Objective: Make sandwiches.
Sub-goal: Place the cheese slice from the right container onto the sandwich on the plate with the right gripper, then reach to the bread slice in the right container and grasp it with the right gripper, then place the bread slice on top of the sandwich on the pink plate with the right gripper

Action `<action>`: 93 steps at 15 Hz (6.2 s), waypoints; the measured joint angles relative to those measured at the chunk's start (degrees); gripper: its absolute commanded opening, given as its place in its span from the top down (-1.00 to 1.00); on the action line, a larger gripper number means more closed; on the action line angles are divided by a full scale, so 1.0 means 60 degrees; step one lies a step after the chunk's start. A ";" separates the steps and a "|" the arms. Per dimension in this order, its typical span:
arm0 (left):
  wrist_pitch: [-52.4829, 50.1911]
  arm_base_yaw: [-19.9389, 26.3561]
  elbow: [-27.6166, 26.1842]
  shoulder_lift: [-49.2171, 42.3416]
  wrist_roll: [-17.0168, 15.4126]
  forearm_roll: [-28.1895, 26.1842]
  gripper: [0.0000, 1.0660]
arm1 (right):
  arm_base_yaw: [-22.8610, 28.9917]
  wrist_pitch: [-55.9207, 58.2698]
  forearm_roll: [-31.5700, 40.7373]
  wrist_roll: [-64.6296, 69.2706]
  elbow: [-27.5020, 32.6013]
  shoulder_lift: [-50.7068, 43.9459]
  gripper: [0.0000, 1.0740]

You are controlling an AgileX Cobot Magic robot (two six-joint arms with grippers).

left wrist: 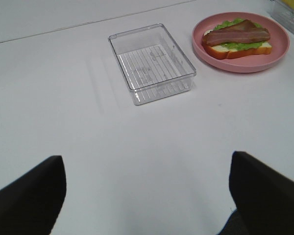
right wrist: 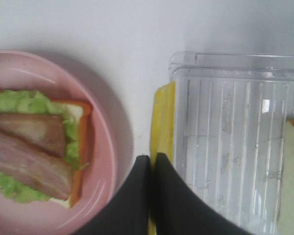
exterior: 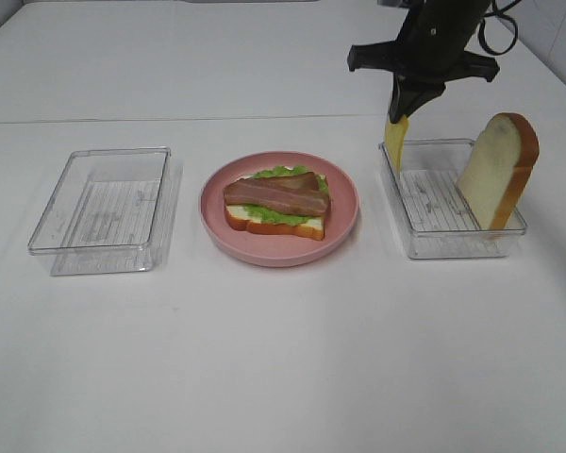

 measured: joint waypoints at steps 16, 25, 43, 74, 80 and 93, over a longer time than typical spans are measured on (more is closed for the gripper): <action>0.0000 0.0000 0.0000 0.0000 0.0000 0.0000 -0.61 | 0.1671 -0.1251 0.5462 -0.1518 -0.0010 0.1098 1.00; 0.0000 0.0000 0.0000 0.0000 0.0000 0.0000 -0.61 | 0.1662 -0.1270 0.2196 0.0401 -0.0010 0.1451 0.66; 0.0000 0.0000 0.0000 0.0000 0.0000 0.0000 -0.61 | -0.0430 0.1289 -0.0726 0.0497 -0.1041 -0.0458 -0.28; -0.0010 0.0000 0.0000 0.0000 0.0000 0.0000 -0.61 | -0.2225 0.1041 0.0888 -0.0344 0.1480 -0.1881 1.00; -0.0010 0.0000 0.0000 0.0000 0.0000 0.0000 -0.61 | -0.1432 -0.0411 0.4841 -0.1604 0.2893 -0.2531 1.00; -0.0010 0.0000 0.0000 0.0000 0.0000 0.0000 -0.61 | 0.0430 -0.3705 0.9740 -0.3084 0.4326 0.0095 1.00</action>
